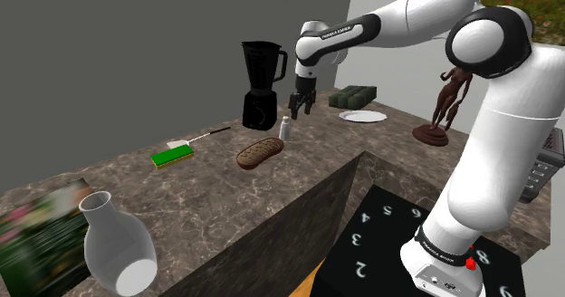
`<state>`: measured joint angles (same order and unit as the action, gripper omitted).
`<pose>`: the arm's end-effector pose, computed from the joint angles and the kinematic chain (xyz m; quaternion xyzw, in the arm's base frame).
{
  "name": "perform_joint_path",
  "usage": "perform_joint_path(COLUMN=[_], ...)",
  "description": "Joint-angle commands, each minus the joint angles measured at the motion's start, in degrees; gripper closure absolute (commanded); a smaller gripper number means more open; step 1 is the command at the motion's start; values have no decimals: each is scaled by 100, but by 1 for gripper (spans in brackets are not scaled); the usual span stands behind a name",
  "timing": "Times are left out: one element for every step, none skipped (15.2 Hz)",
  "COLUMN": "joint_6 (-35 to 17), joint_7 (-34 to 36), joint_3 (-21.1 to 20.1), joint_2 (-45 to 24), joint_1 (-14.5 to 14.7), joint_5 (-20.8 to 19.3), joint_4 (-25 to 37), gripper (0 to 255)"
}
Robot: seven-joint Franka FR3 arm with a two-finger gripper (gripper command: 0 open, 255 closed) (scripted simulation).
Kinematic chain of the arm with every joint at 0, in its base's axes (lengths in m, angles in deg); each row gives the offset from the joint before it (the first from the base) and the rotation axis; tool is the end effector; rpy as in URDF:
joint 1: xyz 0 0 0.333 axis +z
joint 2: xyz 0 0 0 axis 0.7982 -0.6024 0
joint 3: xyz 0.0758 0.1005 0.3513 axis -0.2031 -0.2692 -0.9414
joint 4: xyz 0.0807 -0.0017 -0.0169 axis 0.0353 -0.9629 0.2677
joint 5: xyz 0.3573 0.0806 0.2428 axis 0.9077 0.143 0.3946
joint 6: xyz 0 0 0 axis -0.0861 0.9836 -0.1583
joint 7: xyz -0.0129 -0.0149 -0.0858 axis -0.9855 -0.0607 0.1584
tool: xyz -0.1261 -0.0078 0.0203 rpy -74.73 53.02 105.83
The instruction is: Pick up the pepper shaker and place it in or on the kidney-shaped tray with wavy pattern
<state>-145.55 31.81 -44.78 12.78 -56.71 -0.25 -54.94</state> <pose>0.6240 -0.1143 0.4520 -0.9987 0.0072 0.0119 0.0495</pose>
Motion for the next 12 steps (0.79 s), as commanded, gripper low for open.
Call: perform_joint_path(joint_6=[-26,-38,-41,-38,-26,-6,24,36,-30,-98,-163,-228], joint_7=[-44,-57,-68,-78,-85,-89,-91,-90,-95,-99,-104,-109], joint_3=[34,44,52,59,65,69,72,71,67,63,59,55], joint_2=[-435,-646,-860,-1076,-1296,-1519,-1747,-1831,-1852,-1872,-1896,-1919], joint_1=[-58,-86,-116,-149,-184,-221,-260,-276,-273,-270,-267,-263], joint_5=[70,106,142,179,215,250,285,297,302,308,315,322], joint_4=[459,683,917,1162,1417,1686,1968,2074,2027,1980,1939,1897], gripper=[0,0,0,0,0,0,0,0,0,0,0,0])
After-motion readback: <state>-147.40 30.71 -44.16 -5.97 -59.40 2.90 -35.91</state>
